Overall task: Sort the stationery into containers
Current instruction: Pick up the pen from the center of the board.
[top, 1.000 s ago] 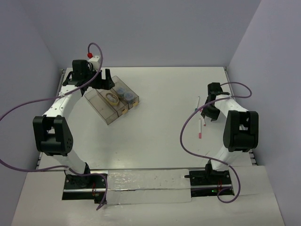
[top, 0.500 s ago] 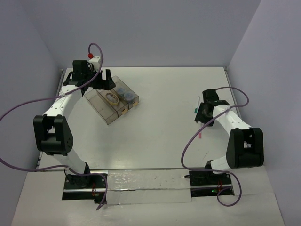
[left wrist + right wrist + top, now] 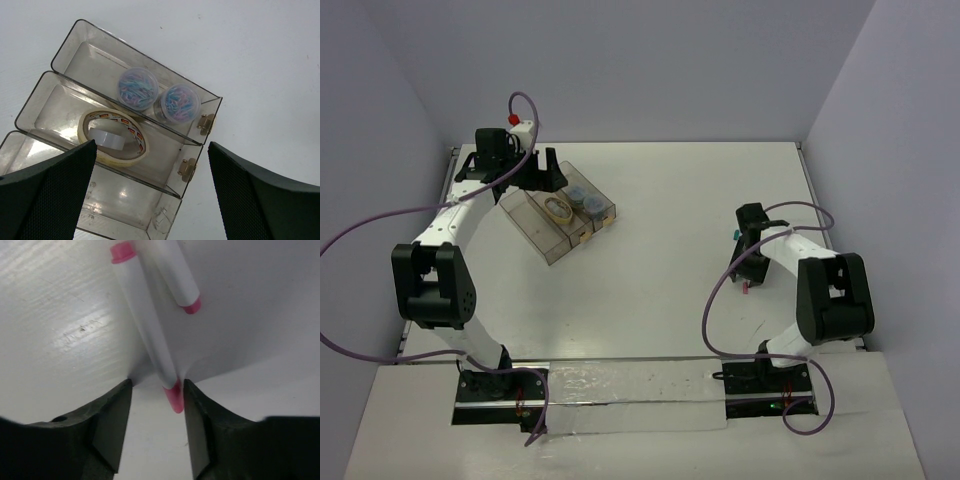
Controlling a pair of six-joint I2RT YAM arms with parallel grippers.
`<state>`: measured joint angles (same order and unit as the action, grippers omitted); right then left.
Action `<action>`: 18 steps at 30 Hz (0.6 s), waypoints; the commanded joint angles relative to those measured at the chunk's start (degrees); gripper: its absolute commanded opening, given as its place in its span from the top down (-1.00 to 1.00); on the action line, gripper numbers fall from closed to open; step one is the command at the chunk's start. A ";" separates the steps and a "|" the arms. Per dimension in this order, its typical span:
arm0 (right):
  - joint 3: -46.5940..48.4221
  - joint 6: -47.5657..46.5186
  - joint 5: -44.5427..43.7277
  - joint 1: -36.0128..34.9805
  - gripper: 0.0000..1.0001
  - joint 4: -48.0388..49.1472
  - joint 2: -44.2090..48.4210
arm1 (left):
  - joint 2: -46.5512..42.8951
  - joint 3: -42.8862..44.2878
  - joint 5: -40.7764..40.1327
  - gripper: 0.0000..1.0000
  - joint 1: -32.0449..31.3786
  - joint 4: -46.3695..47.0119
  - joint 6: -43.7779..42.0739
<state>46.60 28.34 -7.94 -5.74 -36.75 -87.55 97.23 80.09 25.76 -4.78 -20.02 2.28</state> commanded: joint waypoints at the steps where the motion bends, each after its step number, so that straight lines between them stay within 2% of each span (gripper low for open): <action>1: -0.37 0.75 -2.65 0.11 0.54 2.16 -3.02 | -0.29 1.56 1.71 -0.98 -0.06 0.51 0.13; 2: -0.49 0.79 -2.56 0.11 0.84 2.25 -2.93 | -0.25 1.64 1.79 -0.98 -0.10 0.43 0.18; 3: -0.64 0.73 -2.44 0.11 1.00 2.41 -2.89 | -0.20 1.73 1.84 -0.99 -0.11 0.33 0.14; 9: -1.27 -1.26 0.52 -1.70 1.00 3.65 -0.53 | -0.58 1.73 2.71 -0.99 -0.06 -0.45 0.00; 14: 2.71 -2.59 0.56 -6.43 1.00 1.55 2.74 | -1.61 1.82 4.17 -0.98 -0.06 -0.76 -0.17; 18: 6.56 -3.90 6.03 -7.27 1.00 1.37 7.23 | -1.96 1.91 4.39 -0.98 -0.10 -0.85 -0.09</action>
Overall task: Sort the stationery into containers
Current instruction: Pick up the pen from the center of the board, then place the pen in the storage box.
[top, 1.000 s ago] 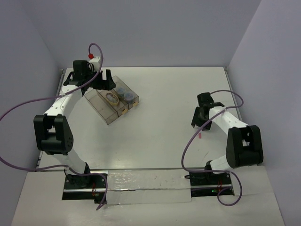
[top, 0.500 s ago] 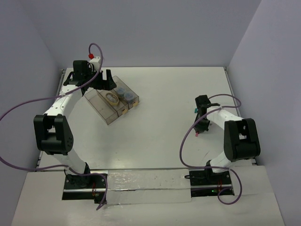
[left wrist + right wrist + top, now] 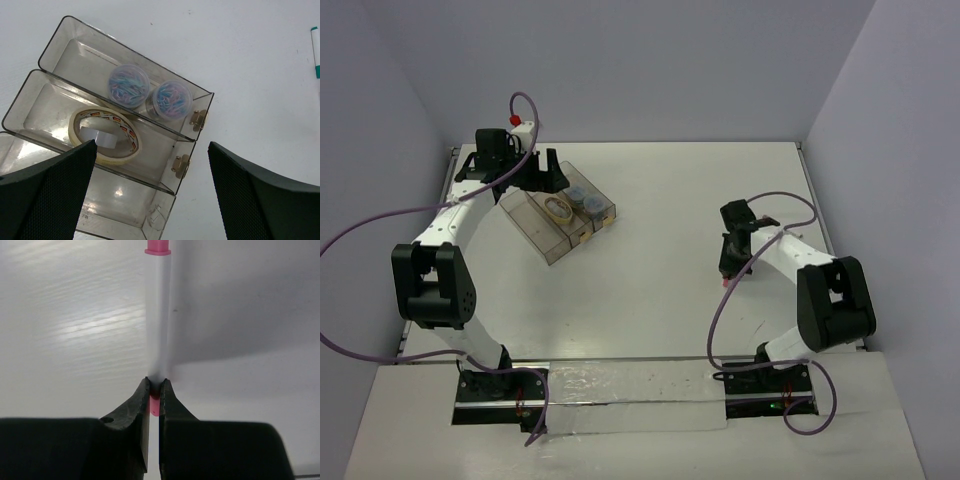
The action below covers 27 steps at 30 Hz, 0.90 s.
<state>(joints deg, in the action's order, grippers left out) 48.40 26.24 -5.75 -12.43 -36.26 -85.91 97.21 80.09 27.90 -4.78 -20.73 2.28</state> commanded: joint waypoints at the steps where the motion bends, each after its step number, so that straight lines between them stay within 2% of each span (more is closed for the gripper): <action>1: 5.72 -2.13 4.80 -0.58 1.00 1.11 7.22 | -1.90 1.97 2.35 -0.98 -0.09 -0.22 -0.05; 7: 11.01 -4.71 11.44 -2.20 1.00 2.97 12.43 | -1.70 2.03 7.76 -0.93 -0.24 -0.35 1.21; 10: 13.84 -6.43 10.64 -10.03 1.00 7.22 15.00 | -2.59 2.56 15.58 -0.89 -1.79 0.71 4.09; 14: 13.21 -5.84 14.45 -19.36 1.00 19.95 16.82 | -5.70 3.14 24.20 -0.90 -4.03 3.66 9.30; 19: 14.30 -3.48 14.36 -23.87 1.00 29.65 14.60 | -10.80 0.16 26.02 -0.93 -5.90 10.70 15.86; 27: 16.72 -4.05 14.28 -29.13 1.00 33.14 9.44 | -14.84 -5.33 26.95 -0.95 -6.17 18.28 22.94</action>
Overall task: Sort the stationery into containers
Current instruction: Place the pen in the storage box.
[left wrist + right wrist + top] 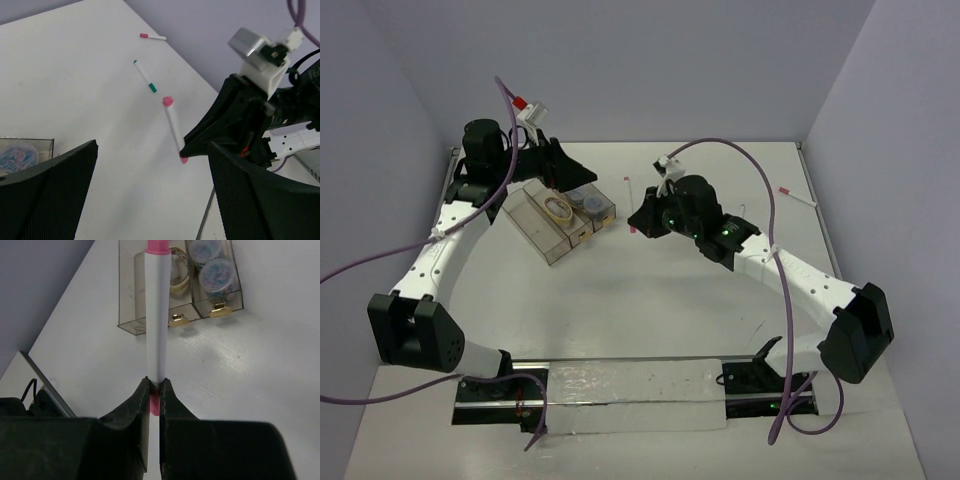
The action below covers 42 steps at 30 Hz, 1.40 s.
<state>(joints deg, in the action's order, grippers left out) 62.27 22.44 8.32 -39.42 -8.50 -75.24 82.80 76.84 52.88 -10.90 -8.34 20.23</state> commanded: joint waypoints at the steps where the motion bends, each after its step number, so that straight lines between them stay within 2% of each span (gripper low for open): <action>1: 2.93 -0.20 0.18 -2.50 1.00 5.80 -1.38 | -0.27 -2.46 2.12 -0.95 -0.16 6.46 5.45; 6: 4.42 0.50 0.11 -2.86 1.00 6.04 -2.53 | 0.35 -4.64 3.98 -0.93 -2.51 7.81 7.02; 11: 6.53 1.58 2.11 -2.96 1.00 6.55 -4.34 | -0.53 -7.18 1.51 -0.90 -5.00 9.33 4.38; 19: 8.47 1.59 3.46 -3.38 1.00 6.46 -6.08 | 1.41 -6.80 -0.25 -0.64 -6.33 9.00 5.15; 25: 8.92 1.47 3.63 -3.47 1.00 6.30 -6.32 | 2.10 -6.71 0.03 -0.31 -6.42 10.18 6.66; 31: 9.51 1.64 4.86 -3.47 1.00 6.48 -7.00 | 2.60 -7.06 -0.32 -0.33 -6.42 11.62 8.50; 34: 9.96 1.81 4.95 -3.98 1.00 6.56 -7.64 | 3.29 -6.73 -0.23 -0.26 -6.59 12.64 9.56; 38: 9.98 2.15 5.69 -4.32 1.00 7.53 -7.82 | 4.27 -6.00 -0.18 0.25 -6.95 11.79 10.03; 39: 9.98 2.17 5.74 -4.35 1.00 7.60 -7.82 | 4.24 -6.06 -0.23 0.31 -6.95 11.58 10.01; 42: 10.33 2.00 6.34 -4.44 1.00 7.45 -8.10 | 4.49 -5.56 -2.01 0.89 -6.95 8.78 8.62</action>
<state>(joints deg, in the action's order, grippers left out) 69.41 24.38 12.72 -42.99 -4.27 -83.76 86.65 69.29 53.41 -17.67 0.99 30.11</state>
